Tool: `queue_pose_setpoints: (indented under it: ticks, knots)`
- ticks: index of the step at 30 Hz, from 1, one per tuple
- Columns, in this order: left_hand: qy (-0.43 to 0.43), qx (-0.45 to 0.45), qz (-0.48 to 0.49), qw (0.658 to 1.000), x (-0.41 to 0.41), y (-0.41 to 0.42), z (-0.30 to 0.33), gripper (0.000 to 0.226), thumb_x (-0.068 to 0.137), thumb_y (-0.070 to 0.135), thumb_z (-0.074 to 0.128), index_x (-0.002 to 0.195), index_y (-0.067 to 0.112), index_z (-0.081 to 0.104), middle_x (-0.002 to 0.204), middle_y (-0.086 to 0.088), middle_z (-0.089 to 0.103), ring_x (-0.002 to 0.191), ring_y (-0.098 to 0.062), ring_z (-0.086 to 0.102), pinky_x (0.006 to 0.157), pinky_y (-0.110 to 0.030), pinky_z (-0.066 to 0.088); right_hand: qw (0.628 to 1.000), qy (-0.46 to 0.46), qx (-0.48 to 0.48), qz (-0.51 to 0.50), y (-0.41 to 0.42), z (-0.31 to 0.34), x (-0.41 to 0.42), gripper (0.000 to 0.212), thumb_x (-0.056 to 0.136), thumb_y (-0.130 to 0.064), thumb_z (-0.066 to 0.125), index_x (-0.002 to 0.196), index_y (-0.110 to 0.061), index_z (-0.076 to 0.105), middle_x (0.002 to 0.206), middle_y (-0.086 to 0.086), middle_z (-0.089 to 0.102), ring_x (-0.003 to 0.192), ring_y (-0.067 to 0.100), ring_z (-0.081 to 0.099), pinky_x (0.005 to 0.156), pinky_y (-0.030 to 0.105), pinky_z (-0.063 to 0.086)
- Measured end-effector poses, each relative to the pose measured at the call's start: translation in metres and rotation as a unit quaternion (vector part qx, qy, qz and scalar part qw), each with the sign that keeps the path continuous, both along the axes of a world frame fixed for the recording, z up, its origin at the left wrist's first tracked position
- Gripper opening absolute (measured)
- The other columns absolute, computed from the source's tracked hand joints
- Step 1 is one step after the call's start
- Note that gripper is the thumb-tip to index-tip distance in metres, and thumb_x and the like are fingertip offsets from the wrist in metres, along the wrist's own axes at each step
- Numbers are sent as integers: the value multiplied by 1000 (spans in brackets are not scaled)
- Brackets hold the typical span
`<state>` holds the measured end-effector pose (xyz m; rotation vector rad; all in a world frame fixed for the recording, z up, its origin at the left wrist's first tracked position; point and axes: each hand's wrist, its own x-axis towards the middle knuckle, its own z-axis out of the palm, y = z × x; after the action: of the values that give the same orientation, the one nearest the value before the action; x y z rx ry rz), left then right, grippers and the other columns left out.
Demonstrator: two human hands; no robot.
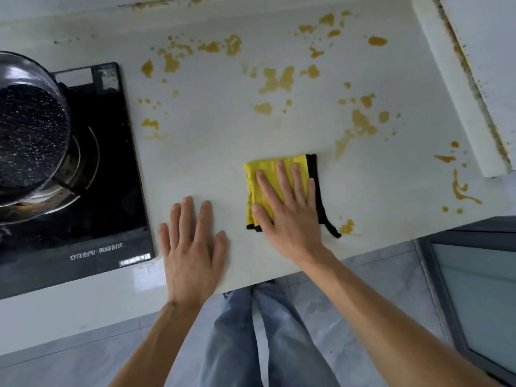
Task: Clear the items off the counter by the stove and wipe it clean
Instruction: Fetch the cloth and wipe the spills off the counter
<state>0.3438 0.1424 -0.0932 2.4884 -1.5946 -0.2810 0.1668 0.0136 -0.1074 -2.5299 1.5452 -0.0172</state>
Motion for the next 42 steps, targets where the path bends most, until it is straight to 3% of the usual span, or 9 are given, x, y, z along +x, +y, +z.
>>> queue_pose_setpoints:
  ticks: [4, 8, 15, 22, 28, 33, 36, 39, 42]
  knots:
    - [9, -3, 2, 1000, -1, -1, 3, 61, 102, 42, 45, 157, 16, 44, 170, -15, 28, 159, -39, 21, 124, -62, 21, 998, 2, 4, 55, 47, -2, -60, 66, 104, -65, 33, 164, -40, 18, 175, -2, 6, 161, 28, 5, 127, 58, 13]
    - [20, -4, 10, 1000, -2, -1, 6, 61, 101, 42, 47, 157, 16, 45, 170, -15, 29, 159, -39, 21, 125, -62, 20, 998, 47, 20, 41, 24, 5, -107, 67, 104, -68, 28, 164, -40, 18, 175, -3, 5, 161, 28, 4, 127, 58, 14]
    - [1, -31, 12, 999, -1, 0, -7, 60, 100, 44, 45, 155, 19, 48, 169, -14, 32, 159, -36, 23, 124, -58, 20, 991, 53, 43, -112, -64, 14, -48, 66, 105, -63, 22, 165, -38, 9, 175, 3, -3, 161, 31, -5, 127, 59, 5]
    - [-16, -55, 19, 998, -2, 0, -16, 60, 98, 44, 47, 153, 20, 49, 168, -12, 33, 159, -34, 24, 125, -58, 21, 998, 24, 10, 60, 12, 4, -97, 67, 104, -64, 37, 164, -41, 19, 175, -3, 6, 162, 27, 4, 126, 58, 16]
    - [-16, -46, 26, 998, -2, 1, -18, 62, 96, 45, 50, 155, 24, 47, 169, -8, 30, 160, -30, 21, 127, -55, 15, 996, 73, 45, -34, -84, 13, -124, 69, 102, -69, 15, 164, -43, 5, 175, -3, -6, 161, 26, -6, 128, 56, 7]
    - [-13, -45, 26, 999, -3, 2, -18, 63, 95, 44, 49, 155, 24, 47, 170, -8, 30, 161, -31, 21, 127, -57, 16, 990, 55, 19, -131, -132, 12, -45, 67, 104, -63, 29, 164, -39, 17, 175, 4, 5, 161, 34, 3, 126, 58, 8]
    - [-10, -50, 28, 998, -5, 2, -17, 64, 94, 43, 51, 154, 22, 48, 169, -9, 31, 161, -32, 22, 126, -58, 19, 998, 23, -13, -49, -92, 5, -6, 65, 104, -62, 31, 163, -38, 25, 173, 5, 13, 160, 35, 8, 126, 58, 10]
    - [-7, -53, 28, 998, -5, 3, -16, 65, 94, 43, 53, 154, 20, 49, 170, -10, 31, 161, -32, 22, 127, -59, 19, 996, 8, -7, 91, -45, -2, -17, 65, 104, -64, 30, 164, -40, 20, 175, 0, 6, 161, 30, 2, 126, 59, 13]
    - [0, -48, 29, 998, -5, 3, -16, 66, 95, 45, 51, 157, 21, 48, 172, -7, 28, 163, -29, 18, 128, -57, 16, 994, 22, -1, 105, -52, -2, -50, 66, 103, -67, 29, 164, -43, 17, 175, -5, 2, 162, 26, 1, 127, 58, 14]
